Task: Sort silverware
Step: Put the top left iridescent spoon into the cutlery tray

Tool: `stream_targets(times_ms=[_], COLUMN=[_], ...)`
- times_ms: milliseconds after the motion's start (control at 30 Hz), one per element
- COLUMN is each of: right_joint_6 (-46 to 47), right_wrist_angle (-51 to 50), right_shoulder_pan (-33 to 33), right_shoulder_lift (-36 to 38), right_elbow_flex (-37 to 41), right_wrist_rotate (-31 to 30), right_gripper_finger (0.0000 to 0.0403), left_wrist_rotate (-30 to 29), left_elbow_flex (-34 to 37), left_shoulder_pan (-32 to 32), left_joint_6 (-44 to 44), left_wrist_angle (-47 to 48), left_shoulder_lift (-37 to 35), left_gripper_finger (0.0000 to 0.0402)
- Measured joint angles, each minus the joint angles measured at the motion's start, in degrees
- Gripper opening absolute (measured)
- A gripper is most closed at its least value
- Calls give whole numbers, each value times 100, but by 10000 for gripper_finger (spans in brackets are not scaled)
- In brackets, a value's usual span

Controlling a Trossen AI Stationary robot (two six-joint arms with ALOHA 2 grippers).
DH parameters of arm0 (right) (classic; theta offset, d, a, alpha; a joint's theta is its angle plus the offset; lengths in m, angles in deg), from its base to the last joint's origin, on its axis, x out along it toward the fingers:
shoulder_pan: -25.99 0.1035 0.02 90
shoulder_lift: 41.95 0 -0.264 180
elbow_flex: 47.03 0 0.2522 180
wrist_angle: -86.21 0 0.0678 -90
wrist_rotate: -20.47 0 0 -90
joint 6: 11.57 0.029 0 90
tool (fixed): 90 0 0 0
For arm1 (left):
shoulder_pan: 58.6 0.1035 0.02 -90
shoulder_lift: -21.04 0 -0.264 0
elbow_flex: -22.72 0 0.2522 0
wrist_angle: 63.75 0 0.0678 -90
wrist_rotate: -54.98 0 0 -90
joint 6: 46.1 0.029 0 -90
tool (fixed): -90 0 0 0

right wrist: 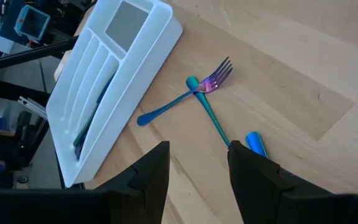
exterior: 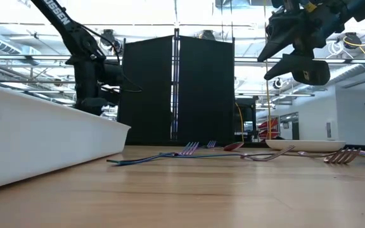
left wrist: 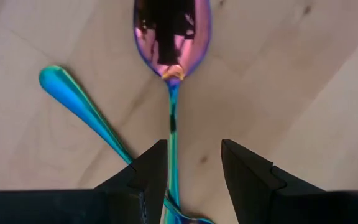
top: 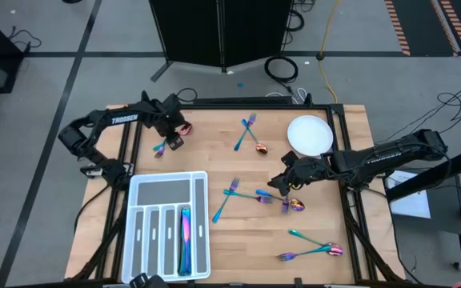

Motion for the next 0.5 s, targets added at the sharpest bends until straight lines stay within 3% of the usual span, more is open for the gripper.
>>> stream_targets(times_ms=[500], right_joint_6=[0], right_wrist_angle=[0], right_shoulder_pan=[0], right_shoulder_lift=[0], right_elbow_flex=[0], right_wrist_rotate=[2], right_gripper_finger=[148], left_wrist_rotate=[-23], left_elbow_flex=[-30], left_shoulder_pan=[59], left_joint_6=[289], left_wrist_angle=[-233], left_shoulder_lift=[760], left_gripper_finger=[149])
